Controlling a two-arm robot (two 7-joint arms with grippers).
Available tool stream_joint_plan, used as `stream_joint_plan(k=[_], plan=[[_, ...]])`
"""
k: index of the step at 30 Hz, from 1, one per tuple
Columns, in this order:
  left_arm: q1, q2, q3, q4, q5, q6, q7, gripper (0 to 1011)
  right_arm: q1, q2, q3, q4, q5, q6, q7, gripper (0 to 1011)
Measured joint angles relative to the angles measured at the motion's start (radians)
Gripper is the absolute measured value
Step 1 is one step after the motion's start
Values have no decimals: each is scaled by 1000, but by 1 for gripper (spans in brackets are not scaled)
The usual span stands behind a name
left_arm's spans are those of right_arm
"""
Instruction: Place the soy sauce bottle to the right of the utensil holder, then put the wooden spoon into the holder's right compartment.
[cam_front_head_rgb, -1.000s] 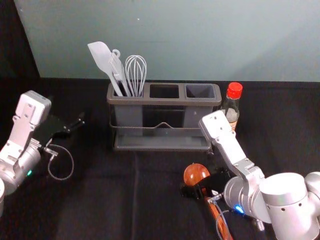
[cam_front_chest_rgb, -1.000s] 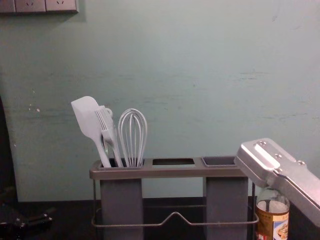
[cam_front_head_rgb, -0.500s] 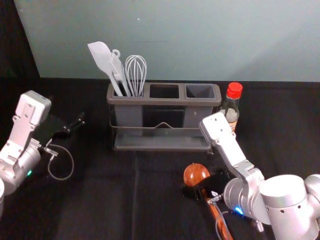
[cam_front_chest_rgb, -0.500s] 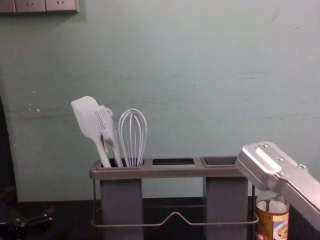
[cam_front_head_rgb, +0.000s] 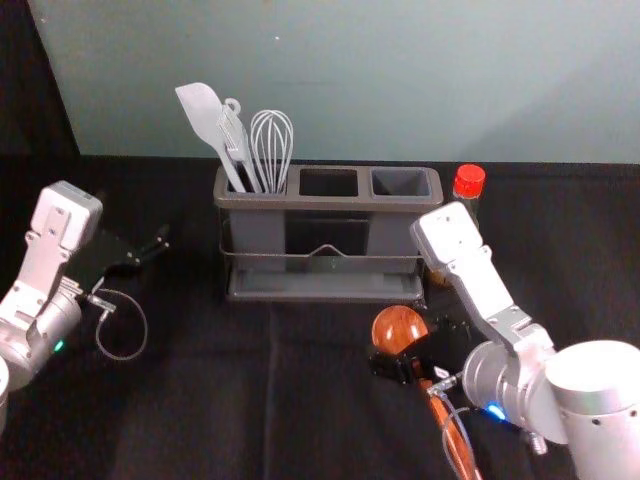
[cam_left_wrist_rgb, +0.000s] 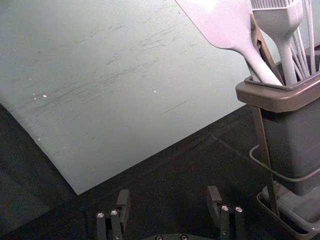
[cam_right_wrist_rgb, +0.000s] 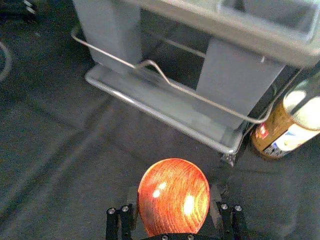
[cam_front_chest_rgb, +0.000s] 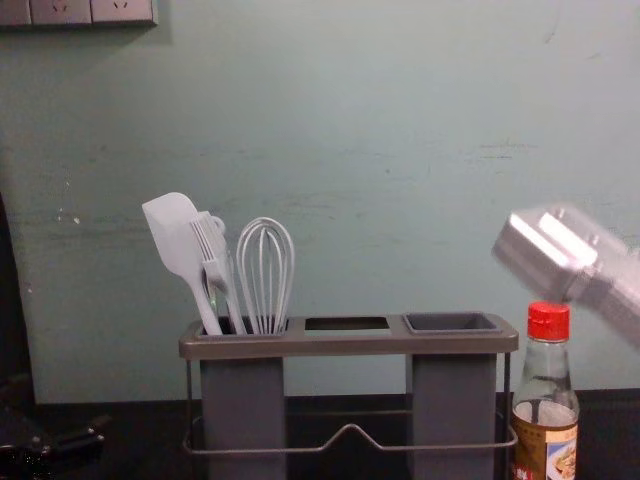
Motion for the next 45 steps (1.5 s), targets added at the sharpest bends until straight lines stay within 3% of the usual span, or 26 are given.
stream_joint_plan(k=[2,7,11,12,17,20,21,24,27,29,36,45], plan=[[0,0,0,0,0,0,0,1005,-2,5,2,-11,1,0,7,838],[0,0,0,0,0,0,0,1005,-27,61,37,-98,32,-48,91,837],[0,0,0,0,0,0,0,1005,-56,95,81,-145,72,-120,159,838],[0,0,0,0,0,0,0,1005,-68,108,99,-159,91,-159,183,838],[0,0,0,0,0,0,0,1005,-95,128,152,-174,151,-259,224,838],[0,0,0,0,0,0,0,1005,-113,126,186,-171,194,-349,243,838],[0,0,0,0,0,0,0,1005,-113,126,186,-171,194,-349,243,838],[0,0,0,0,0,0,0,1005,-127,120,201,-158,210,-451,244,838],[0,0,0,0,0,0,0,1005,-141,103,214,-130,230,-600,247,837],[0,0,0,0,0,0,0,1005,-143,95,217,-119,237,-655,248,838],[0,0,0,0,0,0,0,1005,-141,51,205,-52,223,-946,227,838],[0,0,0,0,0,0,0,1005,-109,5,181,18,186,-1147,171,838]])
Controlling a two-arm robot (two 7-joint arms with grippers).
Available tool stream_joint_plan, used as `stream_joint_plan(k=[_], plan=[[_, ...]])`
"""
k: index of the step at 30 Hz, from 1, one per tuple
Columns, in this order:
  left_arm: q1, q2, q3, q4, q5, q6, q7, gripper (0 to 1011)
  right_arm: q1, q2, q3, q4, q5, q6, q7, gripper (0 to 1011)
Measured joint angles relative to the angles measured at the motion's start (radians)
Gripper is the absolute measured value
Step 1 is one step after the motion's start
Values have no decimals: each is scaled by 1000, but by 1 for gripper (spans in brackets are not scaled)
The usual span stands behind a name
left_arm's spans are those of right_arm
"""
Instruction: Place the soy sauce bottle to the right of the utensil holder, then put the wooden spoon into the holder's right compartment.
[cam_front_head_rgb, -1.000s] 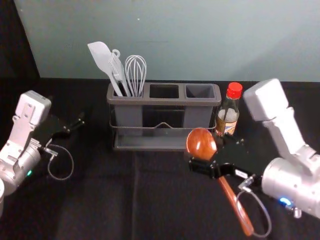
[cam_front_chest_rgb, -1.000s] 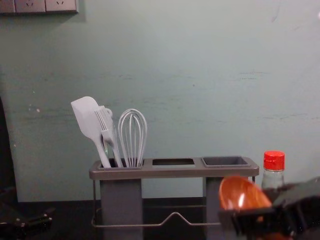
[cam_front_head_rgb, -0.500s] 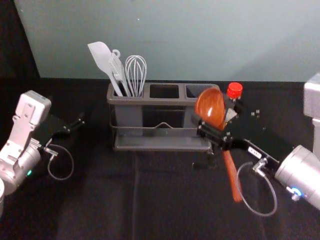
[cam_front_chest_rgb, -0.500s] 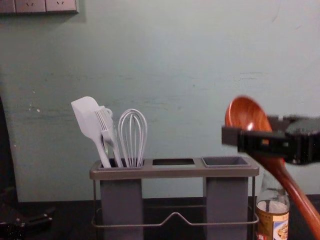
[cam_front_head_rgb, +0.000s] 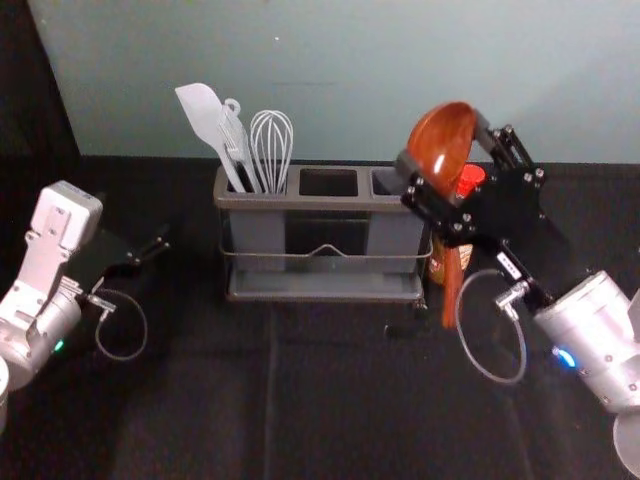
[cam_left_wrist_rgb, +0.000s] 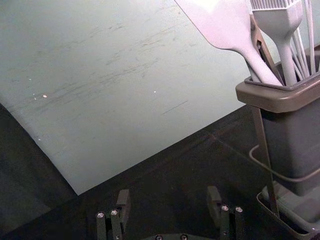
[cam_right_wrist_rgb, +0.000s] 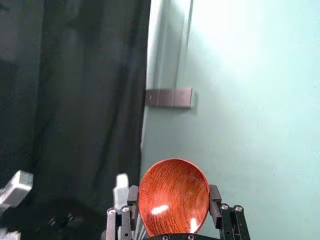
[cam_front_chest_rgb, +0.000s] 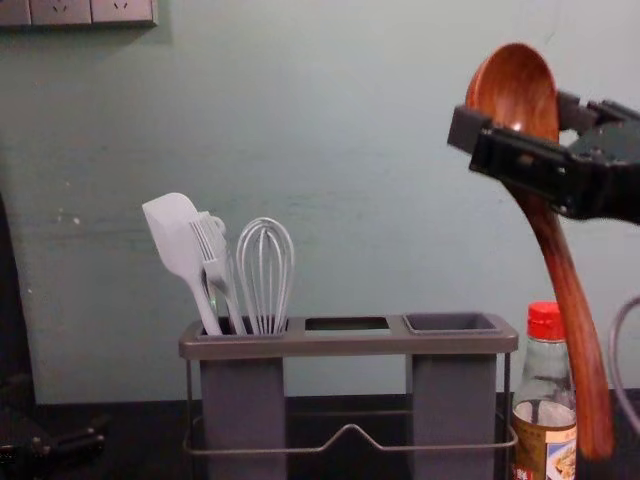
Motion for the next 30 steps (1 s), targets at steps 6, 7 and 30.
stream_joint_plan(k=[6,7,30], plan=[[0,0,0,0,0,0,0,1005,56,-24,-17,69,-25,-65,-36,838],[0,0,0,0,0,0,0,1005,68,-25,-20,80,-27,-66,-37,838],[0,0,0,0,0,0,0,1005,433,-112,-98,435,-70,-97,-84,838]])
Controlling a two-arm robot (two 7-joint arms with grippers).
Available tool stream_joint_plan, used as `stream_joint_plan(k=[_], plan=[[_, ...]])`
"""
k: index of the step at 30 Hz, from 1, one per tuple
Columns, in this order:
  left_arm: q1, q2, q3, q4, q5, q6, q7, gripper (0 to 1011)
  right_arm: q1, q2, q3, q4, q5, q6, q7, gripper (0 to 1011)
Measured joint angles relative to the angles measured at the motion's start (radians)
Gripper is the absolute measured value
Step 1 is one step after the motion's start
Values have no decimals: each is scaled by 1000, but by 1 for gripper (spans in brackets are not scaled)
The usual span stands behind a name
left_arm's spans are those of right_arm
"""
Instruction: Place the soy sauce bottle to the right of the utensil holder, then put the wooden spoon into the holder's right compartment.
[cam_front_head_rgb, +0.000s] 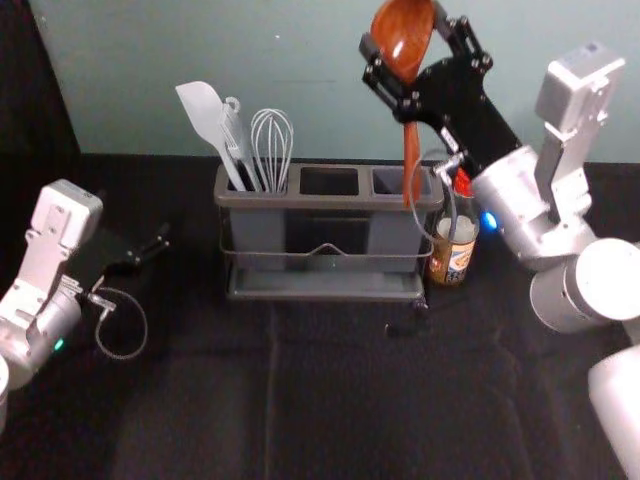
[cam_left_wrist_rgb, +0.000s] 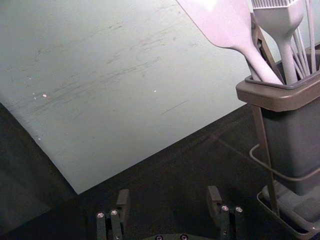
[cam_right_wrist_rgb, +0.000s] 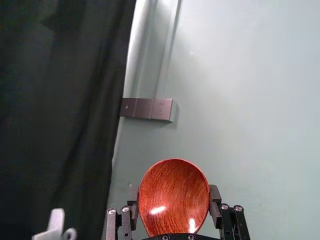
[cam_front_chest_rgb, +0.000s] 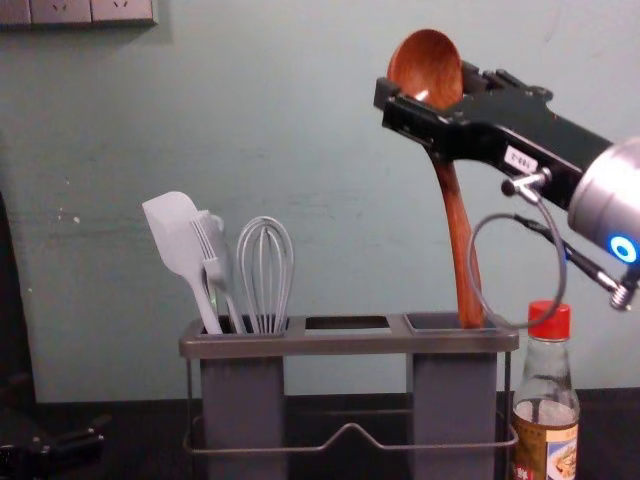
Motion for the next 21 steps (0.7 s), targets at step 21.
stream_joint_plan(k=[21], plan=[[0,0,0,0,0,0,0,1005,114,-45,-4,227,4,-91,16,838]])
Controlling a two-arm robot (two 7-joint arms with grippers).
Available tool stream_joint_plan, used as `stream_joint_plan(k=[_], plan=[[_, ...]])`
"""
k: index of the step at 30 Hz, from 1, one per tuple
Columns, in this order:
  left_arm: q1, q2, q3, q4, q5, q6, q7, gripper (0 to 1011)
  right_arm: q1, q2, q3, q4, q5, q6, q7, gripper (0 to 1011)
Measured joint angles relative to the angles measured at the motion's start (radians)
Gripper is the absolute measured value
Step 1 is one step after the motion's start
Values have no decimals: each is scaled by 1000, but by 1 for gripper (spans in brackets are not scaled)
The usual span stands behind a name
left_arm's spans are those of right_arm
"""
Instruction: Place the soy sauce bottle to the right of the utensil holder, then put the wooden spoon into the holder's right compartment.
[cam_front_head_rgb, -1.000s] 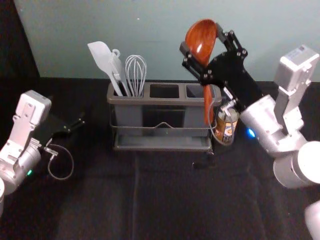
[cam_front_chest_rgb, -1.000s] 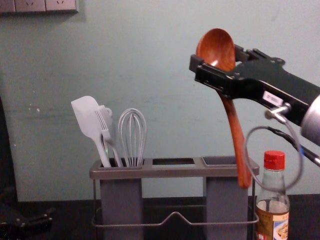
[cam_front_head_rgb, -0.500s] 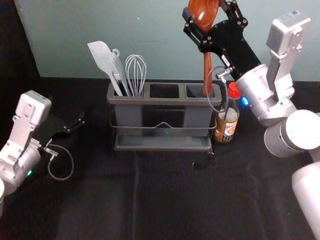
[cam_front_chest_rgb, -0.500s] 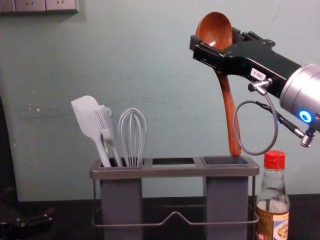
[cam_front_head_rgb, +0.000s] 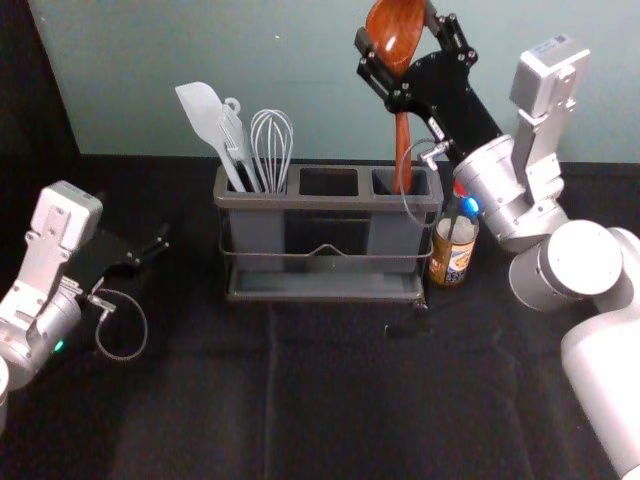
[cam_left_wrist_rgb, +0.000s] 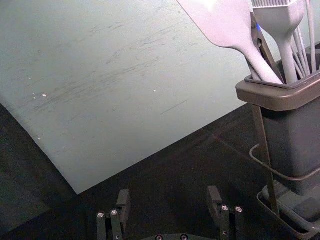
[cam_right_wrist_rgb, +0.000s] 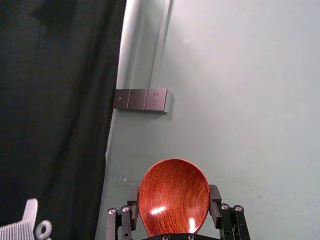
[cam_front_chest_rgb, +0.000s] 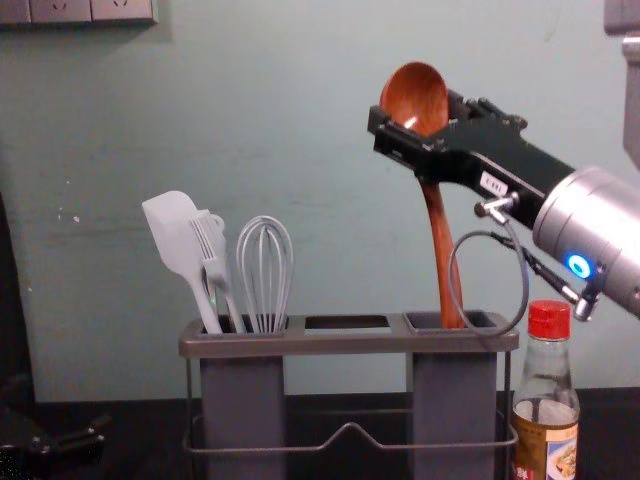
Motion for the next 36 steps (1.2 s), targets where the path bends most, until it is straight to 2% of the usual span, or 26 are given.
stream_joint_plan(k=[15,36], plan=[[0,0,0,0,0,0,0,1005,-31,-6,0,90,-13,-65,15,837],[0,0,0,0,0,0,0,1005,-57,-22,7,128,-33,-109,14,841]])
